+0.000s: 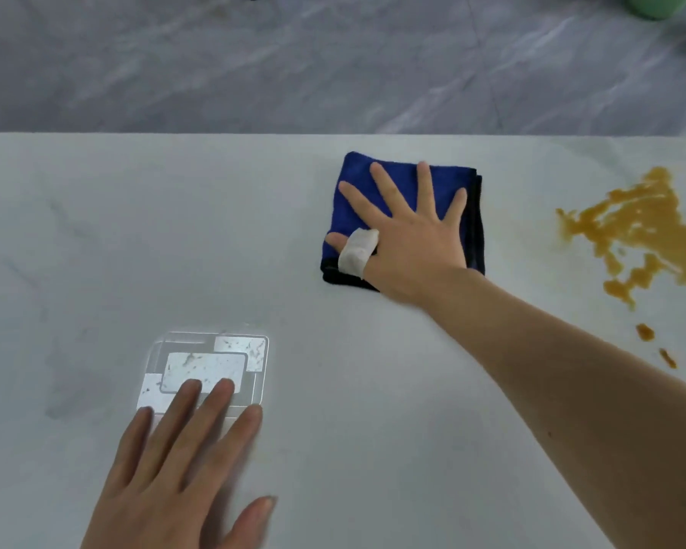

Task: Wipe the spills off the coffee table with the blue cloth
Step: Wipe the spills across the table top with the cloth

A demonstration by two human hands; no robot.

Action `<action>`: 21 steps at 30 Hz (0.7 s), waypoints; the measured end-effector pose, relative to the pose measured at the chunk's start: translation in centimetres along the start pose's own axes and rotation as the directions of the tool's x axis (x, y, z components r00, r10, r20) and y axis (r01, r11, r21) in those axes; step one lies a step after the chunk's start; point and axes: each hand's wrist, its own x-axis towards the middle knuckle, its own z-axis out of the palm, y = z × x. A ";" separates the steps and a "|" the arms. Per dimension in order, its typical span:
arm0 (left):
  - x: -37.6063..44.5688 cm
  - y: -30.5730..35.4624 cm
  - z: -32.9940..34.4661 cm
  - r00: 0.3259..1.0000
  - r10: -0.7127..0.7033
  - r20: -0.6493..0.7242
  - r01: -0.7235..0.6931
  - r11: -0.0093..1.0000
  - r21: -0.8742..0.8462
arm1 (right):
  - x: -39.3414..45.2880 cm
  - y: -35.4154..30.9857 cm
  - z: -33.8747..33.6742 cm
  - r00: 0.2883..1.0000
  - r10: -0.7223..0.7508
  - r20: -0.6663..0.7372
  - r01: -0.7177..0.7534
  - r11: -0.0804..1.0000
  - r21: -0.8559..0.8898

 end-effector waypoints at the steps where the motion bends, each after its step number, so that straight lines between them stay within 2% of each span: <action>1: 0.0 0.0 0.0 1.000 0.003 0.004 -0.003 1.000 0.008 | 1.4 0.3 -0.2 1.000 0.003 0.005 -0.003 1.000 0.007; 6: 0.1 -0.2 0.1 1.000 0.010 0.010 -0.010 1.000 0.025 | 5.1 4.4 -1.7 0.988 0.144 0.046 -0.148 0.986 0.078; 11: 0.0 -0.2 0.1 1.000 0.009 -0.007 -0.009 0.999 0.037 | 1.2 5.9 -1.5 0.951 0.302 0.062 -0.307 0.947 0.098; 17: -0.1 -0.1 0.2 1.000 0.012 -0.018 -0.011 0.999 0.036 | -1.7 4.2 -0.5 0.985 0.163 0.064 -0.164 0.986 0.012; 21: -0.5 -0.1 0.2 0.998 0.027 -0.048 -0.025 0.999 0.044 | 1.0 7.5 -1.9 0.981 0.170 0.088 -0.175 0.983 0.048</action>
